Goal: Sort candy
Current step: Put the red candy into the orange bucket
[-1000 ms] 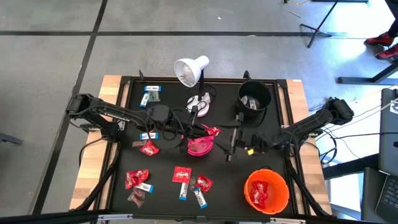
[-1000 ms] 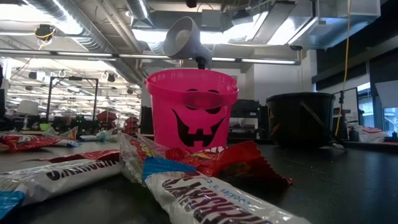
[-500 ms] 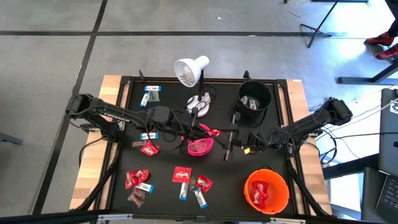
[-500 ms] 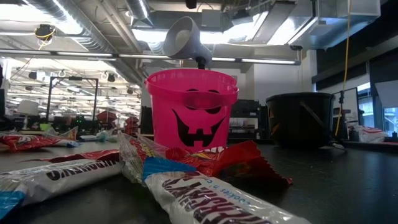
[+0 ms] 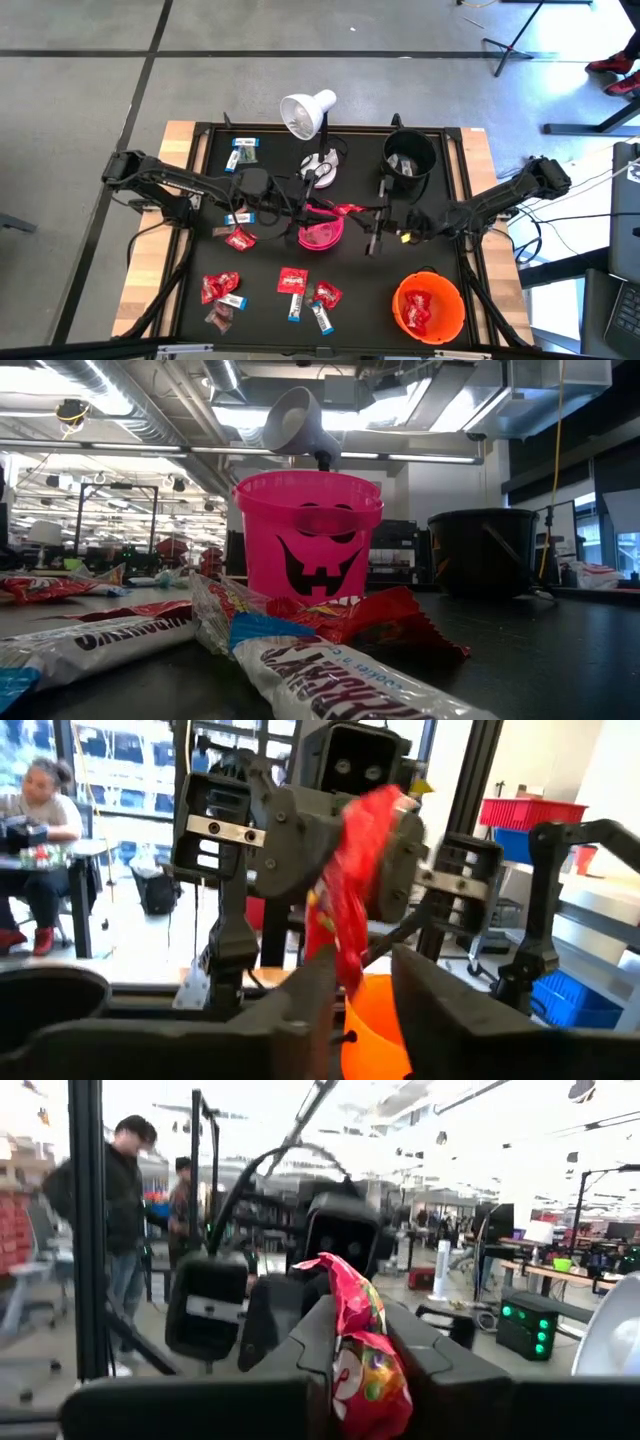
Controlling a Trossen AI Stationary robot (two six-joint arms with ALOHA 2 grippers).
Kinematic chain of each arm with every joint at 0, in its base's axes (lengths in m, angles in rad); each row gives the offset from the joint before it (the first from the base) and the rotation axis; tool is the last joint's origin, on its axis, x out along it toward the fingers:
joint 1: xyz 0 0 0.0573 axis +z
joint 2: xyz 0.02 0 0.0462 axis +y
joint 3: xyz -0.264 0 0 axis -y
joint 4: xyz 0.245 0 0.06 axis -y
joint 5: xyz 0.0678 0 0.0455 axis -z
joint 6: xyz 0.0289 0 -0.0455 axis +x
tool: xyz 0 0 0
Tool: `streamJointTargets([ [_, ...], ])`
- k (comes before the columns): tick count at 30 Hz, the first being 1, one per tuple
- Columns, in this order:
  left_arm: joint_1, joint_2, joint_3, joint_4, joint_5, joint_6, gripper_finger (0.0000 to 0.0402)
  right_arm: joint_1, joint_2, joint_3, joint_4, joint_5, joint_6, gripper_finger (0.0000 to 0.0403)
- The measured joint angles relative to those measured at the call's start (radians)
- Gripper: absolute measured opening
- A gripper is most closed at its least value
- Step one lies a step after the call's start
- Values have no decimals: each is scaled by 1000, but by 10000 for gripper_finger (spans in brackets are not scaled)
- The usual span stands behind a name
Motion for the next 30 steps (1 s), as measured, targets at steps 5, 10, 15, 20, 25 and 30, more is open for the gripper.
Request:
streamJointTargets([
  [5,0,-83,0,-79,0,30,159,44,-77,0,-59,0,1,33],
  [10,-2,-193,0,-236,-16,36,173,162,-195,0,-225,0,5,31],
  [15,-2,-268,0,-329,-42,51,172,310,-301,0,-441,56,137,54],
  [20,-2,-270,0,-342,-62,54,171,452,-357,0,-662,116,405,52],
  [25,-2,-249,0,-345,-65,54,170,571,-347,0,-858,108,645,45],
  [30,-4,-245,0,-351,-65,54,170,649,-302,0,-1090,132,936,48],
])
